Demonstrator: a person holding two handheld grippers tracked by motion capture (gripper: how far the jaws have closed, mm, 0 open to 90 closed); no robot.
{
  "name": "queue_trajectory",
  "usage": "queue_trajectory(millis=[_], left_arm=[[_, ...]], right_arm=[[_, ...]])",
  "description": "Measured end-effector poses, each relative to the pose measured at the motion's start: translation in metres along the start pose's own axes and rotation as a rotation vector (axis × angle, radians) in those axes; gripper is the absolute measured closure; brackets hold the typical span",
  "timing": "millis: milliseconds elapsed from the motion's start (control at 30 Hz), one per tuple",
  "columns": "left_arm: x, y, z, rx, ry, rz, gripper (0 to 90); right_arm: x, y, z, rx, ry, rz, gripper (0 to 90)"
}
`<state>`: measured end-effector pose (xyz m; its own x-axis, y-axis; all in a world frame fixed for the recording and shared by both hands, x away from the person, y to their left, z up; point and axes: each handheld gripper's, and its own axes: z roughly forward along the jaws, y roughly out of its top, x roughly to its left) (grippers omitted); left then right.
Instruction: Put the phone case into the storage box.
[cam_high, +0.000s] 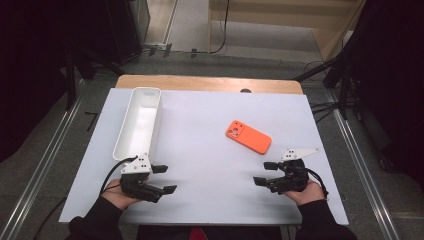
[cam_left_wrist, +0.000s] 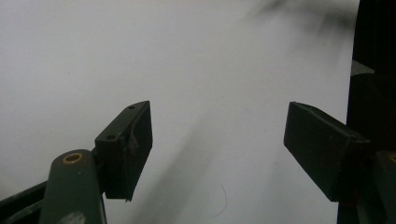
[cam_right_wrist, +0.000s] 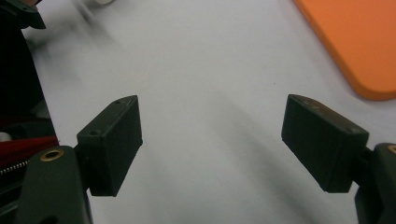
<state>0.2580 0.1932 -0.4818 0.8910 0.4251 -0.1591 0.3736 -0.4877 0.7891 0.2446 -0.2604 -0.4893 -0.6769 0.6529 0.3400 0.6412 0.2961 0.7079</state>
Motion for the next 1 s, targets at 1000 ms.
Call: queue_trajectory(millis=[1000], left_arm=[[-0.001, 0.0, 0.002, 0.002, -0.001, -0.001, 23.9]], right_arm=[[-0.015, 0.041, -0.002, -0.001, -0.052, -0.037, 19.1]])
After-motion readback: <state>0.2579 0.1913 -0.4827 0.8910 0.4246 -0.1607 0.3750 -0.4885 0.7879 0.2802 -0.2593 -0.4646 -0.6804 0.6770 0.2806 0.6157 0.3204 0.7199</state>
